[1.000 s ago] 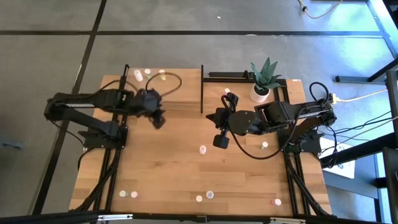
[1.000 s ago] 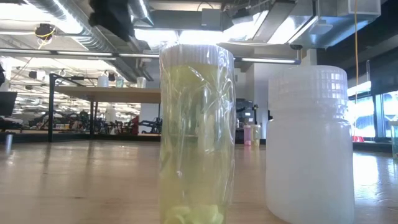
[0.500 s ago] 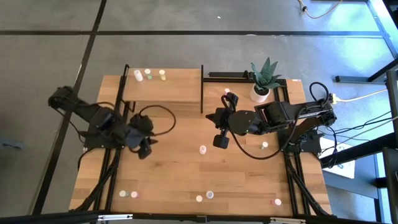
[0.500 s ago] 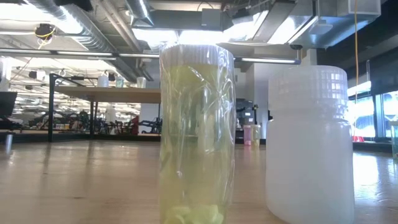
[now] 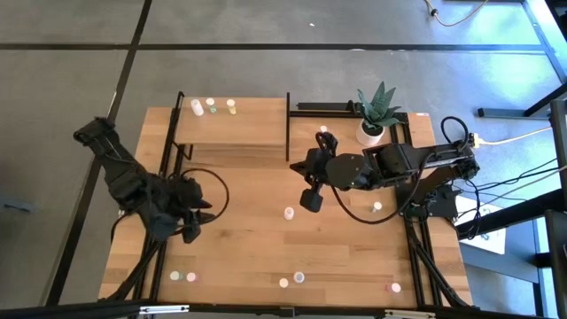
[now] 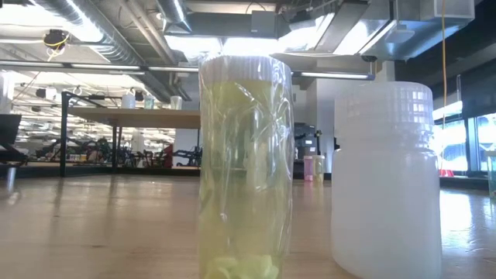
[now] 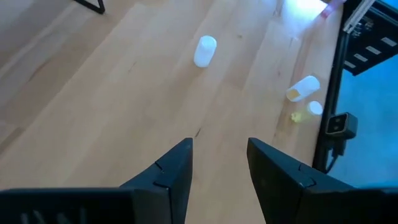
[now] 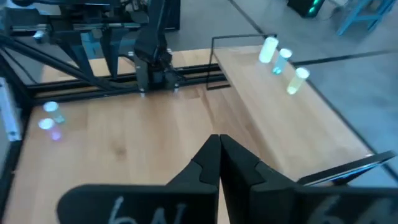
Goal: Pick and place medicine bottles onto shelf by color
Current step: Put the bottom pink pill bottle on the shelf
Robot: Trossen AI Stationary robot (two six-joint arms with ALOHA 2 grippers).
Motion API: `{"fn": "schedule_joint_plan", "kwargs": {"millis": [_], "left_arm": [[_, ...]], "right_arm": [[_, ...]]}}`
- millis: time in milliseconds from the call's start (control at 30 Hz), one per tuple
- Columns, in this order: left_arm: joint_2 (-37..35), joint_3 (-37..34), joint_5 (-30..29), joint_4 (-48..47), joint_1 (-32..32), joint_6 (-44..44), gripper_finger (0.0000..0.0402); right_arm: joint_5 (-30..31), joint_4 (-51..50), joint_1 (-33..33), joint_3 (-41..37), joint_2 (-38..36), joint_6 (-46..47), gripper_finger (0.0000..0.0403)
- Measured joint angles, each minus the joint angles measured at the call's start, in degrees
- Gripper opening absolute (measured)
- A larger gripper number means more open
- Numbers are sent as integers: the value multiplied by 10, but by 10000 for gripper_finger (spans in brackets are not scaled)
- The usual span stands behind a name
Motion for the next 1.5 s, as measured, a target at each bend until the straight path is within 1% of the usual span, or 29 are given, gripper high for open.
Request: {"fn": "schedule_joint_plan", "kwargs": {"millis": [167, 233, 400, 467, 533, 633, 733, 800, 900, 1000, 1100, 1367, 1500], "left_arm": [[0, 0, -28, 0, -24, -23, 143], [0, 0, -34, 0, -28, -27, 143], [0, 0, -35, -7, -29, -27, 143], [0, 0, -35, -13, -29, -27, 143], [0, 0, -35, -16, -29, -27, 143], [0, 0, -35, -19, -29, -26, 143], [0, 0, -35, -21, -29, -26, 143], [0, 0, -35, -23, -29, -25, 143], [0, 0, -35, -32, -29, -25, 143], [0, 0, -35, -41, -29, -25, 143], [0, 0, -35, -46, -29, -25, 143], [0, 0, -35, -47, -29, -25, 143], [0, 0, -33, -47, -29, -25, 143]], "right_arm": [[-2, 0, 0, 0, 0, 7, 8], [-6, -2, 0, 0, 0, 24, 8], [-40, -6, -1, 0, 0, 28, 8], [-67, -21, -1, 0, 0, 13, 4], [-99, -25, -1, 0, 0, -22, 3], [-167, -26, -1, 0, 0, -74, 4], [-228, -27, -1, 0, 0, -86, 5], [-242, -27, 0, 0, 0, -64, 5], [-242, -27, -1, 0, 0, -45, 10], [-241, -28, -1, 0, 0, -41, 27], [-242, -28, -1, 0, 0, -30, 54], [-242, -57, -1, 0, 0, -32, 151], [-242, -58, -1, 0, 0, -65, 197]]}}
